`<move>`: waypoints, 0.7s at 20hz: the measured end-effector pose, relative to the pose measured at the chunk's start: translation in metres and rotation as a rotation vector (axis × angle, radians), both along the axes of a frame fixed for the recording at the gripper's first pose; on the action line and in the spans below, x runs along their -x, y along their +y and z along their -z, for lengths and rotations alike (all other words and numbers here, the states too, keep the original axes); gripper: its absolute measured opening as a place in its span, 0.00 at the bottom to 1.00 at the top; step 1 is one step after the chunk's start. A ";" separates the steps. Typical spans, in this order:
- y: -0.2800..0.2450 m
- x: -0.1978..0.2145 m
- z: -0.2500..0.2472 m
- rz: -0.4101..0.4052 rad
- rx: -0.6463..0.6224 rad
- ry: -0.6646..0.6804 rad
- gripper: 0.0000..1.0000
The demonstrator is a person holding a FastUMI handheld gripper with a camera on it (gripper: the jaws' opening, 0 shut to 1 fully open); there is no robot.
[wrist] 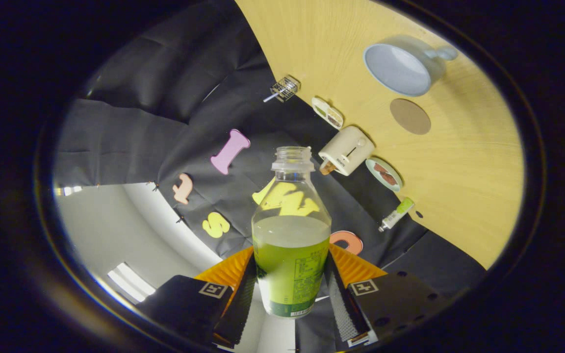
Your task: Take the bottle from table, then pour the juice into the cup, finally place the bottle on the coaster
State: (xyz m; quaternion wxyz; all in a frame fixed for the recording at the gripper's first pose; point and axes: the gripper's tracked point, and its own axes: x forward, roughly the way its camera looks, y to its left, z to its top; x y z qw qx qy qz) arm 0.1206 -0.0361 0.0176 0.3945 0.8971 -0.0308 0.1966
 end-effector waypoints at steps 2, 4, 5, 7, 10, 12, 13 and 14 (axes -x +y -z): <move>0.002 -0.002 -0.001 -0.003 0.019 0.003 0.75; 0.005 -0.004 -0.001 0.004 0.045 0.004 0.75; 0.007 -0.006 -0.003 0.009 0.067 0.004 0.75; 0.015 -0.009 -0.005 0.012 0.159 0.015 0.75; 0.027 -0.013 -0.006 -0.002 0.280 0.031 0.75; 0.030 -0.011 -0.005 0.009 0.363 0.035 0.75; 0.032 -0.009 -0.006 0.023 0.423 0.037 0.75; 0.035 -0.009 -0.003 0.029 0.496 0.041 0.75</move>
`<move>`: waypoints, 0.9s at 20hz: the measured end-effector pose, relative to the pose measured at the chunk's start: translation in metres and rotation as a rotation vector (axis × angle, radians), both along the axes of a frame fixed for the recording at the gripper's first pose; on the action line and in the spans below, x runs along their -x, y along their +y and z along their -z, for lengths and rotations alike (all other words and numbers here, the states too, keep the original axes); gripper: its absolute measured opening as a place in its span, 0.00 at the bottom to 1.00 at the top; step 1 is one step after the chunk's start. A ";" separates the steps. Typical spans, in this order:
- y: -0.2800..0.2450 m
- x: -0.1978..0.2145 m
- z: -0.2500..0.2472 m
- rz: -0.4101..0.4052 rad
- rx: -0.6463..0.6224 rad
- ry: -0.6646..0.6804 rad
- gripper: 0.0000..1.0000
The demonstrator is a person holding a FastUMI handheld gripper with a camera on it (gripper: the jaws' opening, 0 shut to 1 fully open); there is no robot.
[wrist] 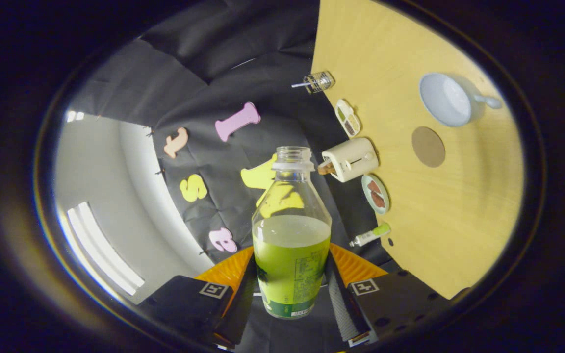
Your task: Take the bottle from table, then pour the juice into the cup, finally place the bottle on the coaster
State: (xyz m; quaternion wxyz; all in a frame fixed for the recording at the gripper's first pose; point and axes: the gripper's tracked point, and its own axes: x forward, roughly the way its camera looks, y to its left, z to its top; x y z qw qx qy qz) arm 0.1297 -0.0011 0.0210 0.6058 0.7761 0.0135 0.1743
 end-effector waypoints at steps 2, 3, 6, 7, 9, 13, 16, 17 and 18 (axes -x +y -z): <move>0.010 -0.003 0.009 -0.006 0.137 0.017 0.75; 0.012 -0.007 0.011 0.001 0.197 0.018 0.76; 0.018 -0.018 0.022 0.012 0.365 0.019 0.76; 0.018 -0.021 0.027 0.021 0.428 0.021 0.75; 0.020 -0.030 0.037 0.033 0.567 0.022 0.75; 0.016 -0.051 0.062 0.097 0.848 0.017 0.76; 0.009 -0.068 0.081 0.146 1.077 0.004 0.76; 0.004 -0.075 0.088 0.177 1.174 0.002 0.76; -0.003 -0.083 0.096 0.212 1.280 0.015 0.76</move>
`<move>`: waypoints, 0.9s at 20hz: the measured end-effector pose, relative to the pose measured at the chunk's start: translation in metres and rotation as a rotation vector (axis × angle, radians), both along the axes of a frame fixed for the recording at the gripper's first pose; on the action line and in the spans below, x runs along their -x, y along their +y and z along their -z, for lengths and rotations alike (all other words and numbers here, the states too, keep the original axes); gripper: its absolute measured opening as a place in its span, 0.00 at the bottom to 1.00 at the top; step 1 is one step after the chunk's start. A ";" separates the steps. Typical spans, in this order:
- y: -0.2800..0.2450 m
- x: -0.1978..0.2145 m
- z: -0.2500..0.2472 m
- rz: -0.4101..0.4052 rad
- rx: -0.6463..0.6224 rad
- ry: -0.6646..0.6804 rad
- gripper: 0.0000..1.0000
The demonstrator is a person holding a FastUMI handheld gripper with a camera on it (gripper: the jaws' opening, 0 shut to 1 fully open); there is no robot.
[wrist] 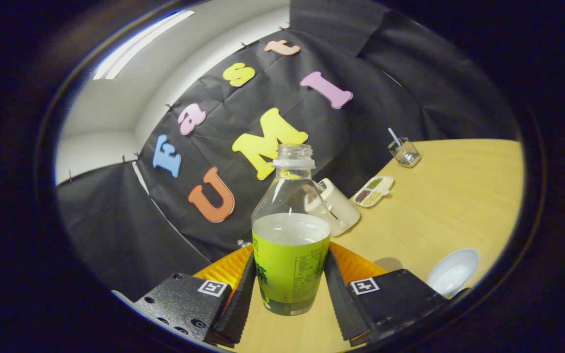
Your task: Take the bottle from table, then pour the juice into the cup, finally place the bottle on the coaster
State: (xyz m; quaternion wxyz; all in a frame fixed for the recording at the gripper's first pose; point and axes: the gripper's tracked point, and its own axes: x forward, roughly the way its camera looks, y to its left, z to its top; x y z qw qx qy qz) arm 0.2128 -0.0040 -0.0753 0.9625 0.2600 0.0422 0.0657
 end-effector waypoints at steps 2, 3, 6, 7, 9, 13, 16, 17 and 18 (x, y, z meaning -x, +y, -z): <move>-0.018 -0.016 0.019 0.097 0.201 0.012 0.77; -0.024 -0.023 0.024 0.133 0.289 0.011 0.77; -0.026 -0.052 0.048 0.176 0.457 0.036 0.77; -0.025 -0.060 0.059 0.181 0.494 0.053 0.77; -0.024 -0.071 0.070 0.186 0.549 0.063 0.77; -0.026 -0.087 0.086 0.203 0.627 0.080 0.77; -0.021 -0.095 0.096 0.173 0.642 0.082 0.77; -0.021 -0.097 0.099 0.170 0.646 0.085 0.78; -0.021 -0.098 0.101 0.168 0.648 0.085 0.78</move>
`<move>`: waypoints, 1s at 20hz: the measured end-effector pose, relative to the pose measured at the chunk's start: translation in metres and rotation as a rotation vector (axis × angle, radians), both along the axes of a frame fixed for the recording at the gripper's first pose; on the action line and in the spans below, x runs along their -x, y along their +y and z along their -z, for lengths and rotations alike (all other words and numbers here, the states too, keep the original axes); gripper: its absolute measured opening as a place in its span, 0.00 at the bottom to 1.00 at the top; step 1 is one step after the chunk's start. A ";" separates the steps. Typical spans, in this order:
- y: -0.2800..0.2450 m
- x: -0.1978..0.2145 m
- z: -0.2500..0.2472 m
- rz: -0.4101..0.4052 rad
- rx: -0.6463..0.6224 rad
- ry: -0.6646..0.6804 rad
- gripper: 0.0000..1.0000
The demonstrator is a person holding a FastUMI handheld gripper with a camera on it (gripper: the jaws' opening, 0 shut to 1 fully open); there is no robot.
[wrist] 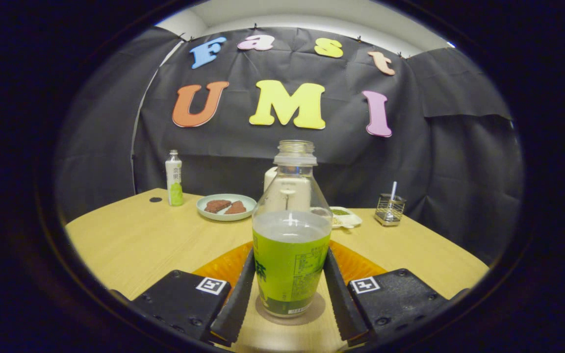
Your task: Take the bottle from table, then pour the juice into the cup, finally place the bottle on the coaster
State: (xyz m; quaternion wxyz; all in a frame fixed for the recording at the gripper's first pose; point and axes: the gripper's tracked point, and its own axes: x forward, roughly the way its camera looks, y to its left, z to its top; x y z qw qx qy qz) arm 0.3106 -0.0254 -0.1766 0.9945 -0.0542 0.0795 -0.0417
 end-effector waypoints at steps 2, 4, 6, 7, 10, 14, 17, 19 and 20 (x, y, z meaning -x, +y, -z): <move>-0.001 0.000 0.001 -0.001 -0.014 -0.004 0.78; 0.000 -0.002 0.004 -0.008 -0.031 -0.004 0.79; -0.008 -0.001 0.008 0.020 -0.030 0.008 0.80; -0.008 0.000 0.008 0.018 -0.037 0.002 0.81; -0.008 0.002 0.008 0.008 -0.049 0.001 0.83; -0.016 0.008 0.002 0.027 -0.036 0.002 1.00; -0.012 0.014 -0.011 0.018 -0.024 -0.011 1.00; -0.010 0.020 -0.026 0.005 -0.031 -0.026 1.00; -0.009 0.023 -0.033 0.000 -0.034 -0.028 1.00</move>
